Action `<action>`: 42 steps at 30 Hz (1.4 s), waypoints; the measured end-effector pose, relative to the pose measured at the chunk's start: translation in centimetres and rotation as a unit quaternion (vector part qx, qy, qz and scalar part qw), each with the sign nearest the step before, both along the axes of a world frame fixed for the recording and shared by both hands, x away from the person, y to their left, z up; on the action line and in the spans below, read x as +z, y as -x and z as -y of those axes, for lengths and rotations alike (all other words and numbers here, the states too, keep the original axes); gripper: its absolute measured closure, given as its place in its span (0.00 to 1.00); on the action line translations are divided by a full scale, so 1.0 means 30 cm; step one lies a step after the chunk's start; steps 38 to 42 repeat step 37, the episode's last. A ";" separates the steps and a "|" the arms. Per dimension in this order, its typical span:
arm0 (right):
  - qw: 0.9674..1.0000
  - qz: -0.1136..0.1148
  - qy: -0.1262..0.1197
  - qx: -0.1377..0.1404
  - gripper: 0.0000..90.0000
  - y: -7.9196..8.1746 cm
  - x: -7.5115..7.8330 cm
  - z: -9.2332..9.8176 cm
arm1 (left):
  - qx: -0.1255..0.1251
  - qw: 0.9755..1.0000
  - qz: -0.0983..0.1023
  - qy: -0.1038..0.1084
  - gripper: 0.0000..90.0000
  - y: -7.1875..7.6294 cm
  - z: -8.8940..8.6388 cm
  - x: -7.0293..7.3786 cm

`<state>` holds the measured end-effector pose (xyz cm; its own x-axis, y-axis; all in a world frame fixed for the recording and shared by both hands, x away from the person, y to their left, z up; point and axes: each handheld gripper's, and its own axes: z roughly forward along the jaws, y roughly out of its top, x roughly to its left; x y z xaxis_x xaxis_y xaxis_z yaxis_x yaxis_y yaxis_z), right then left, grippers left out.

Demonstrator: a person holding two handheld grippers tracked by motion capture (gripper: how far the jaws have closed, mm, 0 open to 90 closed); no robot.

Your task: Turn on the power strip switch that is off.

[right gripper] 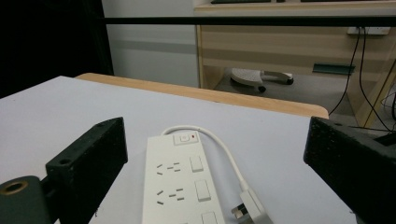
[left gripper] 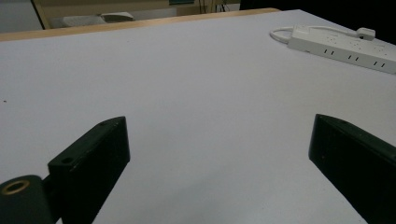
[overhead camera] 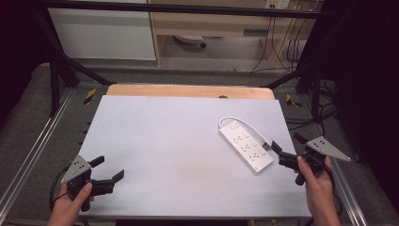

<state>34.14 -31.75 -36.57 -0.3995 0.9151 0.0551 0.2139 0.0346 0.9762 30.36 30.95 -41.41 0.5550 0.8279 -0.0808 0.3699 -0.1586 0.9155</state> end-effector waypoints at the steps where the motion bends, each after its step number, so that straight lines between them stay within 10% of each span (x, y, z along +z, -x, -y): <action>1: 1.000 0.001 -0.001 -0.001 0.07 0.003 -0.004 0.004 | -0.001 1.000 0.000 -0.002 0.06 0.000 -0.001 0.000; 26: 1.000 -0.019 0.007 -0.023 0.04 0.070 -0.159 0.071 | -0.003 1.000 0.000 -0.003 0.06 0.000 0.001 0.000; 33: 0.997 -0.067 0.017 -0.020 0.05 0.061 -0.242 0.050 | -0.005 1.000 0.000 -0.004 0.06 0.000 0.001 0.000; 37: 0.991 -0.128 0.048 -0.008 0.05 0.042 -0.277 0.022 | -0.006 1.000 0.000 -0.004 0.06 -0.001 0.003 0.001; 42: 0.991 -0.128 0.048 -0.008 0.05 0.042 -0.277 0.022 | -0.006 1.000 0.000 -0.004 0.06 -0.001 0.003 0.001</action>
